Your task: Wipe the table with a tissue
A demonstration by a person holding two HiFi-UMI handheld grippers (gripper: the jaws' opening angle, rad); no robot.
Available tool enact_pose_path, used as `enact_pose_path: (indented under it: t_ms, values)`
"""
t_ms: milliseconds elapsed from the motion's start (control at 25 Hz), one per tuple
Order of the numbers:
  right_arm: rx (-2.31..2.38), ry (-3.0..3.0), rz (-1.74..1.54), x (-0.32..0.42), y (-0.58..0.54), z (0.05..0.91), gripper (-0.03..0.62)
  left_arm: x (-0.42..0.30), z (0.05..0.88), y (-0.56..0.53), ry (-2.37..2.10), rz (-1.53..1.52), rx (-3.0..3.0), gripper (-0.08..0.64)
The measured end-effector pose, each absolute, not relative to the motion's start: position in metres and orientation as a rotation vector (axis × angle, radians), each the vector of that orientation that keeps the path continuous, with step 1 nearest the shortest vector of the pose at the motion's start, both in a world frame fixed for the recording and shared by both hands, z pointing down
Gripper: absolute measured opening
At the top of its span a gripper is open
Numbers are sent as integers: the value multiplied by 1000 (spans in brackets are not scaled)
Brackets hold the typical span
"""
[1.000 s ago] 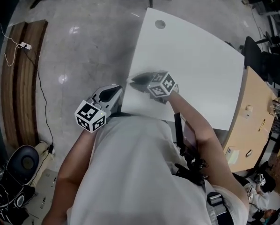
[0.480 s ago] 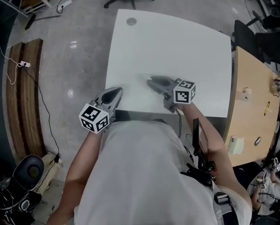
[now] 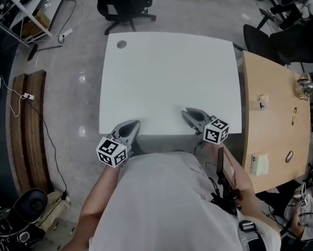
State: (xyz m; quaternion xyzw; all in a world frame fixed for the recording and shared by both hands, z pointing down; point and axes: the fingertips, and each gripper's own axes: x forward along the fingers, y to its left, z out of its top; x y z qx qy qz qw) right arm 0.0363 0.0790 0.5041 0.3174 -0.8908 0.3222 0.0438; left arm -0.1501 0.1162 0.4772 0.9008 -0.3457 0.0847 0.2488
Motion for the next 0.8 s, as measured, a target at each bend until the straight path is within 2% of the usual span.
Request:
enact_pose_path:
  t_ms: [320, 800]
  values:
    - [1067, -2689, 751, 103, 117, 491, 64, -93, 474, 136, -932, 231, 2502, 6]
    - [1177, -2704, 663, 127, 124, 480, 64, -58, 463, 150, -841, 273, 2589, 6]
